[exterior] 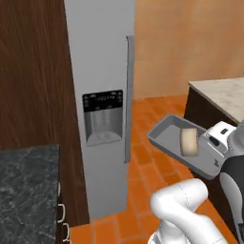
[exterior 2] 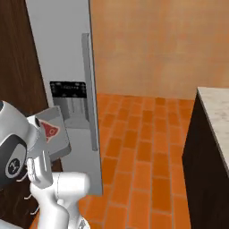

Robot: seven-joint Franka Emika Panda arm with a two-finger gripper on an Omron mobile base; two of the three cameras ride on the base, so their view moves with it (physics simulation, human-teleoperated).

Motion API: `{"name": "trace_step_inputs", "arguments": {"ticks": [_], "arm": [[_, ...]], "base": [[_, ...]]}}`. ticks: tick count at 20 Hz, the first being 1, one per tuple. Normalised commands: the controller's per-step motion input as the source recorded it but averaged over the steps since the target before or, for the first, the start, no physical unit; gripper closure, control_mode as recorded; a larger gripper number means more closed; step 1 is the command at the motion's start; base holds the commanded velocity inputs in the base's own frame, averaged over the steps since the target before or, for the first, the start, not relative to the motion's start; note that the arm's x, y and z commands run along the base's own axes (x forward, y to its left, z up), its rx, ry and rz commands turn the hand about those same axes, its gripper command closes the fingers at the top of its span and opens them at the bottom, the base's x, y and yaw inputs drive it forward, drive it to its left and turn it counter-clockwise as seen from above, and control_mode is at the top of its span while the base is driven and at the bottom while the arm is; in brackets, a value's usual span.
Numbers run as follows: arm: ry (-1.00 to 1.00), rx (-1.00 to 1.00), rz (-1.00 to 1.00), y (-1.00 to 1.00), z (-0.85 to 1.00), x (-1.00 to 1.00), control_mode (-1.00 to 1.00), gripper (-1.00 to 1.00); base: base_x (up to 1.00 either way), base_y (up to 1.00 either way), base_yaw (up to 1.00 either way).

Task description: Take the meat container that has the steak and place it on the second highest rack of the freezer. Then take the vegetable container that has the garlic and lemon wedge and place it on the highest rack of the freezer.

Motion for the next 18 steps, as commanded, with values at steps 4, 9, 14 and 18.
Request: {"name": "trace_step_inputs", "arguments": {"ticks": [4, 9, 14, 18], "arm": [[0.0, 0.0, 0.0, 0.0, 0.0, 0.0, 1.0, 1.0], [0.0, 0.0, 0.0, 0.0, 0.0, 0.0, 1.0, 1.0], [0.0, 0.0, 0.0, 0.0, 0.0, 0.0, 1.0, 1.0], [0.0, 0.0, 0.0, 0.0, 0.0, 0.0, 1.0, 1.0]], "base": [[0.05, -0.38, -0.78], [0.37, -0.28, -0.73], [0.82, -0.04, -0.61], [1.0, 0.28, -0.39]]}}
